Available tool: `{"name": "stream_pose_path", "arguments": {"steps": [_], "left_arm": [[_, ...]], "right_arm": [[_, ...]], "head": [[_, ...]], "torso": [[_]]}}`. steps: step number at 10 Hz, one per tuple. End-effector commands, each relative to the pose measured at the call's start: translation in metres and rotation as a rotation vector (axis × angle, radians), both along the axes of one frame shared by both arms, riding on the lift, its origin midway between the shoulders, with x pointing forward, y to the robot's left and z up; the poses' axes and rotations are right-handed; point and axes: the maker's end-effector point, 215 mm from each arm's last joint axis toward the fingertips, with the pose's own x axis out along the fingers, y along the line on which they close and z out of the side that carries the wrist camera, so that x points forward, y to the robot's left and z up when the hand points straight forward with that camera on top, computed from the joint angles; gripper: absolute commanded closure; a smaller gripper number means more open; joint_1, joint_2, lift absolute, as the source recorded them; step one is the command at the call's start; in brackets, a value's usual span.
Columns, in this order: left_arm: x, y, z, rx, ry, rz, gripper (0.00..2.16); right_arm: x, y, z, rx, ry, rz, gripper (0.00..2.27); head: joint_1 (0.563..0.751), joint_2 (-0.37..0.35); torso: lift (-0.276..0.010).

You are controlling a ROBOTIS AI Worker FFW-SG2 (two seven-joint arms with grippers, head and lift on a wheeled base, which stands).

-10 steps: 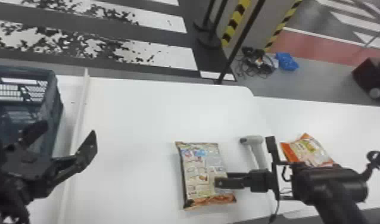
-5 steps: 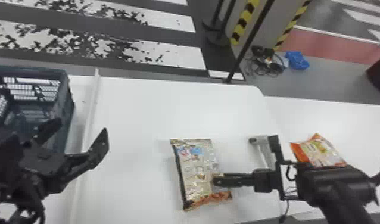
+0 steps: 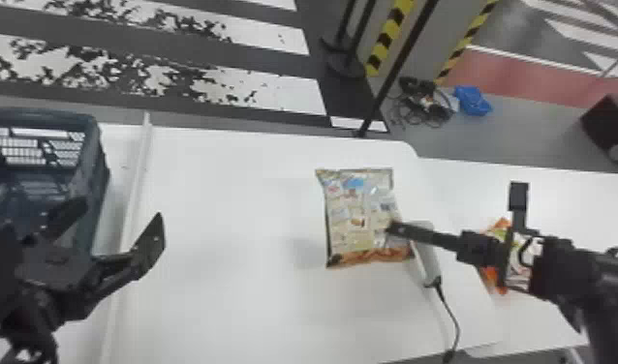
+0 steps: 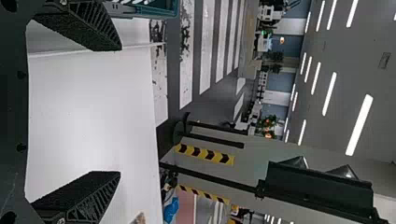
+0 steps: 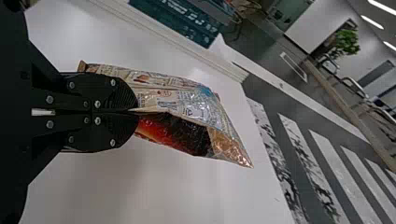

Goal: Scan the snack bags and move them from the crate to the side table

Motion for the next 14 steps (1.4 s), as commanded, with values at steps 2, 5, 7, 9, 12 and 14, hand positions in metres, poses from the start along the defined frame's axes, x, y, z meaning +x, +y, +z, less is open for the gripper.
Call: {"name": "stream_pose_path", "arguments": {"steps": [2, 5, 7, 9, 12, 14], "left_arm": [[-0.003, -0.006, 0.0, 0.009, 0.007, -0.016, 0.04], [-0.005, -0.006, -0.003, 0.021, 0.016, -0.022, 0.04], [-0.008, -0.007, -0.006, 0.024, 0.022, -0.028, 0.04], [-0.016, -0.011, -0.007, 0.024, 0.027, -0.059, 0.04], [-0.018, -0.013, -0.009, 0.022, 0.031, -0.061, 0.04], [-0.019, -0.023, -0.006, 0.017, 0.025, -0.071, 0.04]], "right_arm": [[0.059, -0.101, 0.043, 0.072, -0.101, -0.288, 2.24], [0.079, -0.21, 0.005, -0.177, -0.167, -0.681, 2.24], [0.063, -0.268, -0.029, -0.317, -0.102, -0.914, 2.24], [0.053, -0.329, -0.037, -0.337, -0.123, -1.089, 2.24], [0.034, -0.347, -0.061, -0.5, -0.055, -1.171, 0.0], [0.033, -0.333, -0.058, -0.551, -0.036, -1.114, 0.05]], "head": [[0.695, -0.35], [0.695, -0.35], [0.695, -0.35], [0.695, -0.35], [0.695, -0.35], [0.695, -0.35]], "torso": [[-0.087], [-0.087], [-0.087], [-0.087], [-0.087], [-0.087]]}}
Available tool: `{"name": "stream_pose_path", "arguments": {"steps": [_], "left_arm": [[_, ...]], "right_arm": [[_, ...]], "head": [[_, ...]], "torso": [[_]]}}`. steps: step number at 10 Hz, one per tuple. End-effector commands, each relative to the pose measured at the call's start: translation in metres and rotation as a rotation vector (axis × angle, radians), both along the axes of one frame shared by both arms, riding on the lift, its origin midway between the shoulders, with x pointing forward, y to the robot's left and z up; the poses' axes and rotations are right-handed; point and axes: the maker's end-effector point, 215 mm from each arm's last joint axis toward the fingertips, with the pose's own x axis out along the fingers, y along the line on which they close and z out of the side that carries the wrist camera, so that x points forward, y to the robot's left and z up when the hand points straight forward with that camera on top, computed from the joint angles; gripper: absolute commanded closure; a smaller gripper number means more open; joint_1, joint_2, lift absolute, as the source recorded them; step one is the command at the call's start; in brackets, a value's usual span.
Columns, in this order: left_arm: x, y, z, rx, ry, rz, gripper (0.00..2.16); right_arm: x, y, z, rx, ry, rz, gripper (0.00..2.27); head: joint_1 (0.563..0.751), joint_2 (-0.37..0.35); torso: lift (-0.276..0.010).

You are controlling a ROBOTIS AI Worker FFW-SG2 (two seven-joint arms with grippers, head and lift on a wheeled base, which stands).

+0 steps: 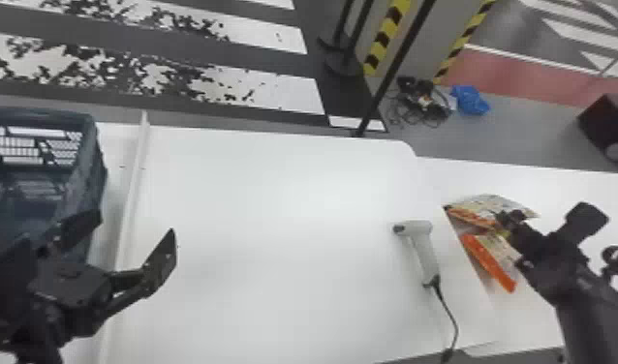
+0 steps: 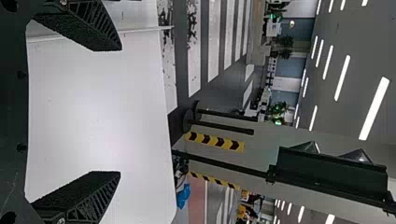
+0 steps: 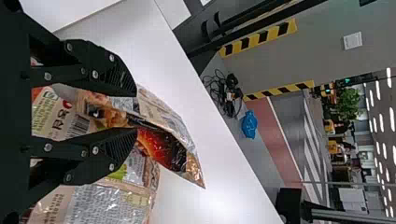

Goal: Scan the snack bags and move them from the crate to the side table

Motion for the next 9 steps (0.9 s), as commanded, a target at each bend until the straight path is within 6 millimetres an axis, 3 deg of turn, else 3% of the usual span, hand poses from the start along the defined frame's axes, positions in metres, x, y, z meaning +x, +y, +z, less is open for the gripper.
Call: {"name": "stream_pose_path", "arguments": {"steps": [1, 2, 3, 4, 5, 7, 8, 9], "left_arm": [[-0.001, -0.005, -0.001, 0.002, 0.0, 0.001, 0.04], [0.0, -0.004, 0.0, 0.009, -0.005, 0.011, 0.04], [0.001, -0.004, 0.002, 0.012, -0.01, 0.022, 0.04], [0.002, -0.002, 0.005, 0.009, -0.019, 0.031, 0.04], [0.005, -0.001, 0.009, 0.001, -0.025, 0.04, 0.04], [0.015, 0.024, 0.021, 0.014, -0.068, 0.128, 0.04], [0.012, 0.038, 0.02, 0.018, -0.068, 0.16, 0.04], [0.005, 0.056, 0.014, 0.024, -0.051, 0.189, 0.04]], "right_arm": [[-0.008, 0.012, 0.012, -0.064, 0.038, 0.027, 0.05], [-0.011, 0.04, 0.029, -0.128, 0.034, 0.104, 0.04], [-0.018, 0.08, 0.052, -0.167, -0.014, 0.177, 0.05], [-0.026, 0.135, 0.065, -0.169, -0.054, 0.265, 0.05], [-0.031, 0.203, 0.078, -0.13, -0.104, 0.365, 0.06], [-0.039, 0.338, 0.089, -0.052, -0.171, 0.536, 0.08], [-0.042, 0.398, 0.086, -0.096, -0.153, 0.607, 0.09], [-0.045, 0.437, 0.089, -0.084, -0.19, 0.631, 0.09]], "head": [[0.695, -0.35], [0.695, -0.35], [0.695, -0.35], [0.695, -0.35], [0.695, -0.35], [0.695, -0.35], [0.695, -0.35], [0.695, -0.35]], "torso": [[-0.087], [-0.087], [-0.087], [-0.087], [-0.087], [-0.087], [-0.087], [-0.087]]}}
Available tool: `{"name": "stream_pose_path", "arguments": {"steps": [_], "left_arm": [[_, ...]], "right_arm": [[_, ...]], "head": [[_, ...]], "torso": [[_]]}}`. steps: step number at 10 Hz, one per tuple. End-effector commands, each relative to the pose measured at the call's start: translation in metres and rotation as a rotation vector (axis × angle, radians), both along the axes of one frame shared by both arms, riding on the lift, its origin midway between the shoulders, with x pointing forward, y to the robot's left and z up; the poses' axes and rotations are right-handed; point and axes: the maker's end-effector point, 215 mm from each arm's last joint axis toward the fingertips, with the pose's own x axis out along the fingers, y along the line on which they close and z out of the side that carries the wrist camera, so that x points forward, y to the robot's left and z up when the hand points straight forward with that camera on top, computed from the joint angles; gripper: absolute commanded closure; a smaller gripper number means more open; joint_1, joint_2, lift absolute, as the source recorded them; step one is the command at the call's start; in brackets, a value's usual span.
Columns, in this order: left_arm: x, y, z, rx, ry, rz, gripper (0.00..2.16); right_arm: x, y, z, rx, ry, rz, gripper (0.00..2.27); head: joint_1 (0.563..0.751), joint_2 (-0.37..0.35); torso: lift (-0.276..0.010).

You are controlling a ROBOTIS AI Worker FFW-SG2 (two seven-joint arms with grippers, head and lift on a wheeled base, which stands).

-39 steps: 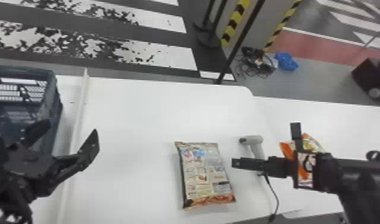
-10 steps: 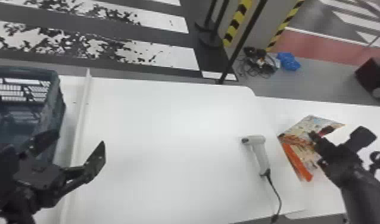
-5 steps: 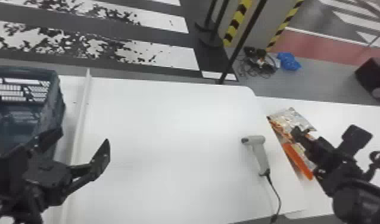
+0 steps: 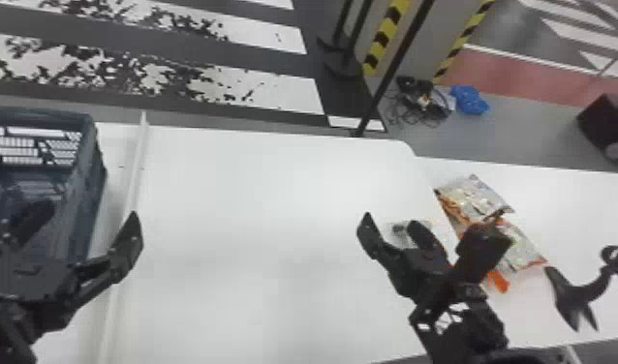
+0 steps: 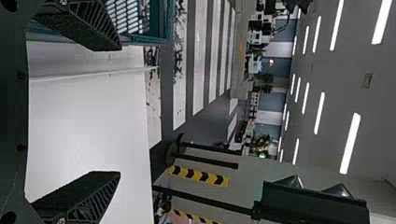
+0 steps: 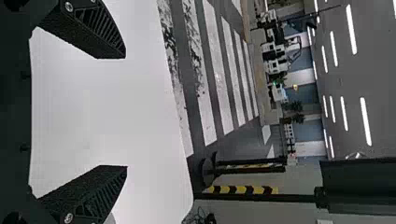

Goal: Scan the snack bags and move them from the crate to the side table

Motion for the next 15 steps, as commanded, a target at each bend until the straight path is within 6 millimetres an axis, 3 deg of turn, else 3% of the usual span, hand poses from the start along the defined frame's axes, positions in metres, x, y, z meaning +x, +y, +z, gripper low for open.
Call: {"name": "stream_pose_path", "arguments": {"steps": [1, 2, 4, 6, 8, 10, 11, 15], "left_arm": [[-0.015, 0.015, -0.002, -0.011, 0.004, 0.031, 0.03], [-0.027, 0.018, 0.003, -0.019, -0.005, 0.039, 0.04], [-0.052, 0.016, 0.019, -0.032, -0.004, 0.052, 0.04], [-0.067, 0.015, 0.024, -0.019, 0.02, 0.051, 0.04], [-0.091, 0.015, 0.008, -0.013, 0.082, 0.046, 0.04], [-0.103, 0.015, 0.001, -0.002, 0.108, 0.047, 0.04], [-0.106, 0.018, -0.001, 0.004, 0.115, 0.057, 0.04], [-0.108, 0.039, -0.008, 0.051, 0.125, 0.093, 0.04]], "right_arm": [[-0.005, 0.055, 0.005, 0.05, -0.045, 0.041, 0.08], [-0.009, 0.072, 0.005, 0.076, -0.048, 0.059, 0.08], [-0.037, 0.095, 0.026, 0.09, -0.077, 0.084, 0.08], [-0.061, 0.092, 0.038, 0.074, -0.083, 0.092, 0.09], [-0.078, 0.091, 0.027, 0.056, -0.043, 0.115, 0.09], [-0.089, 0.082, 0.035, 0.047, -0.058, 0.132, 0.09], [-0.091, 0.078, 0.043, 0.025, -0.085, 0.145, 0.09], [-0.098, 0.081, 0.025, 0.025, -0.048, 0.193, 0.09]], "head": [[0.695, -0.272], [0.695, -0.234], [0.695, -0.151], [0.695, -0.137], [0.695, -0.151], [0.695, -0.171], [0.695, -0.184], [0.695, -0.159]], "torso": [[-0.087], [-0.087], [-0.087], [-0.087], [-0.087], [-0.087], [-0.087], [-0.087]]}}
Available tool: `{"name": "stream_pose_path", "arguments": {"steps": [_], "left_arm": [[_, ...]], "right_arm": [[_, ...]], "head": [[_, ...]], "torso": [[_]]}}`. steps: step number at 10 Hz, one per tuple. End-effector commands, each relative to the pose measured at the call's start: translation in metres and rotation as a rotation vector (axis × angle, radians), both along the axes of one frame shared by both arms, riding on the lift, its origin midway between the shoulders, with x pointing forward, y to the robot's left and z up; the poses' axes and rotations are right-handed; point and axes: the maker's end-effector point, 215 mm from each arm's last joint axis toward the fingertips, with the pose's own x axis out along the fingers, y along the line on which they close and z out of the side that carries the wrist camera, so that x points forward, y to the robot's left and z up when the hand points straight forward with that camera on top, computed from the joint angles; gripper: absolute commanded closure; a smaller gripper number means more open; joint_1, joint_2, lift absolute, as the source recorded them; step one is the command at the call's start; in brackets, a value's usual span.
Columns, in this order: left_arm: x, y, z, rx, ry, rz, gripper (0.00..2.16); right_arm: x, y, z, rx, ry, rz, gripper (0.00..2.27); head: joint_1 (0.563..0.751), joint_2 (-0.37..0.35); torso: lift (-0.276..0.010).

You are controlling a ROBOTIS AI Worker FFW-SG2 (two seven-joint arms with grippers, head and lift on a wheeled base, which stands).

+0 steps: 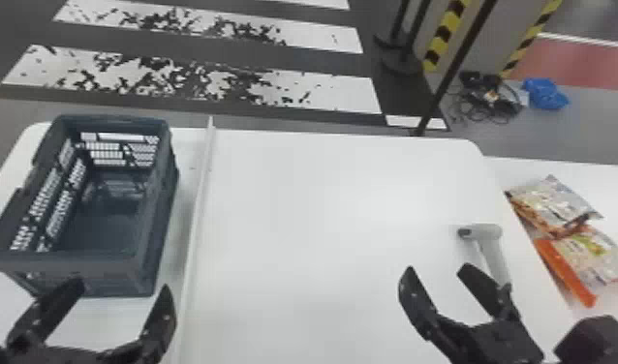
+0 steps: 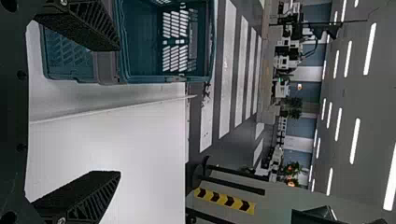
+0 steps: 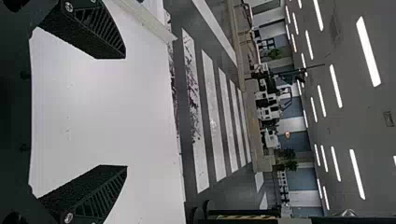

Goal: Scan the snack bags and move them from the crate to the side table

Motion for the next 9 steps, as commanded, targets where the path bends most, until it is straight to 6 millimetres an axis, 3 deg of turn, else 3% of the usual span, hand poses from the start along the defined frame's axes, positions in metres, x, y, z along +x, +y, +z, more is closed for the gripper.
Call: {"name": "stream_pose_path", "arguments": {"steps": [1, 9], "left_arm": [[0.0, 0.001, 0.0, 0.002, 0.0, -0.001, 0.04], [0.002, 0.001, 0.0, -0.009, -0.002, 0.0, 0.04]], "right_arm": [[-0.002, -0.005, -0.005, 0.0, 0.0, -0.006, 0.09], [0.004, -0.021, 0.014, 0.013, -0.06, -0.039, 0.09]], "head": [[0.695, -0.152], [0.695, -0.186]], "torso": [[-0.087], [-0.087]]}}
